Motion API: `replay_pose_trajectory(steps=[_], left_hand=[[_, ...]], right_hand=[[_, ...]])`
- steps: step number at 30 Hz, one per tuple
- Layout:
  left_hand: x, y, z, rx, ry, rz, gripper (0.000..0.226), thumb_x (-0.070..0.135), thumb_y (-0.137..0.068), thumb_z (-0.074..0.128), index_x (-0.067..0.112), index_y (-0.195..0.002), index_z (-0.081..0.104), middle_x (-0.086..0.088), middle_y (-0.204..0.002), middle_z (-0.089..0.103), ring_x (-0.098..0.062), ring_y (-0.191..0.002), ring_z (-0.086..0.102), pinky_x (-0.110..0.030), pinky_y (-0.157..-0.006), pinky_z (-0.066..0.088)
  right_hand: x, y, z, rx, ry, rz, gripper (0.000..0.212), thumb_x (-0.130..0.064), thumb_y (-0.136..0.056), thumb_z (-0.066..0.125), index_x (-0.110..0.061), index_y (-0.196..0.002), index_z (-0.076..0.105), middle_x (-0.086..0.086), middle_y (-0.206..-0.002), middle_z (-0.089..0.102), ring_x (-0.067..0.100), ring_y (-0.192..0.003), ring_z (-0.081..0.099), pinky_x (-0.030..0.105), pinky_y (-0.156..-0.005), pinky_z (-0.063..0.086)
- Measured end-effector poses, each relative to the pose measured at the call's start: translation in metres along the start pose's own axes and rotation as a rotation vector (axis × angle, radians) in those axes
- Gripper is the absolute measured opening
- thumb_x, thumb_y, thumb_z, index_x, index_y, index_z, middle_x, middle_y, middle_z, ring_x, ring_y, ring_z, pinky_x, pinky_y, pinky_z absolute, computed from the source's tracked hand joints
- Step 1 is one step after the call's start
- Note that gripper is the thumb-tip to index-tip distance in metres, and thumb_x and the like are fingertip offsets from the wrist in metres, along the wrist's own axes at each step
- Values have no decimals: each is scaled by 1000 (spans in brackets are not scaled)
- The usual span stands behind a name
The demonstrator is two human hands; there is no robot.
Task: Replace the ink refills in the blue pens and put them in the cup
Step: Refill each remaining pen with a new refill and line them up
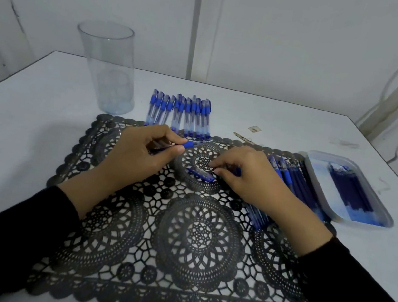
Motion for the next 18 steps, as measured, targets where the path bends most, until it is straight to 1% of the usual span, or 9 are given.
replay_pose_trajectory(steps=[2,4,6,8,10,11,14,18], left_hand=[[0,0,2,-12,-1,7,13,19,-86,74,20,-99,75,12,-93,73,-3,-84,70,-20,-77,57],[2,0,3,-30,-8,23,15,16,-86,75,19,-100,75,14,-93,72,-1,-86,70,-15,-77,55],[4,0,3,-47,-8,34,15,16,-85,75,20,-100,74,13,-93,73,-1,-85,70,-14,-77,54],[4,1,3,-46,3,34,16,14,-85,76,21,-100,73,11,-92,74,-3,-85,70,-17,-77,56],[4,1,3,-49,8,40,17,13,-85,76,20,-100,73,10,-93,74,-5,-85,71,-20,-77,57],[4,1,4,-55,7,46,16,13,-85,75,19,-100,74,10,-93,74,-5,-84,71,-21,-77,58],[4,1,4,-68,11,65,16,12,-85,75,15,-101,75,10,-94,74,-4,-85,71,-21,-76,58],[5,1,5,-77,9,91,16,13,-85,74,13,-101,75,8,-94,74,-6,-84,71,-21,-75,58]], right_hand=[[-1,-2,5,-23,55,-43,16,-17,-93,65,-18,-105,75,-2,-99,69,13,-92,54,26,-83,42],[0,-3,8,-24,72,-51,14,-17,-92,65,-18,-102,74,-2,-96,67,10,-90,49,29,-84,43],[1,-3,8,-5,77,-41,12,-17,-93,64,-17,-101,74,-4,-94,67,10,-89,50,29,-82,45],[0,-2,2,58,36,-8,11,-18,-93,64,-17,-101,72,-8,-91,66,8,-86,55,24,-79,44],[1,2,-5,156,-73,48,10,-18,-93,65,-20,-100,71,-14,-86,65,-1,-79,57,12,-73,42],[1,4,-9,206,-139,74,9,-17,-92,66,-21,-98,70,-15,-84,65,-1,-76,57,7,-69,39],[-3,8,-15,279,-262,98,8,-14,-89,70,-19,-94,71,-14,-79,66,-4,-70,55,4,-62,38],[-10,9,-17,304,-202,50,10,-13,-87,71,-19,-94,73,-20,-76,62,-7,-72,54,2,-65,36]])
Point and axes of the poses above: each hand's wrist, its own y-axis away from the middle knuckle, its own z-axis out of the palm, x = y × z, the point moved 4 cm from there along -y, towards the middle knuckle
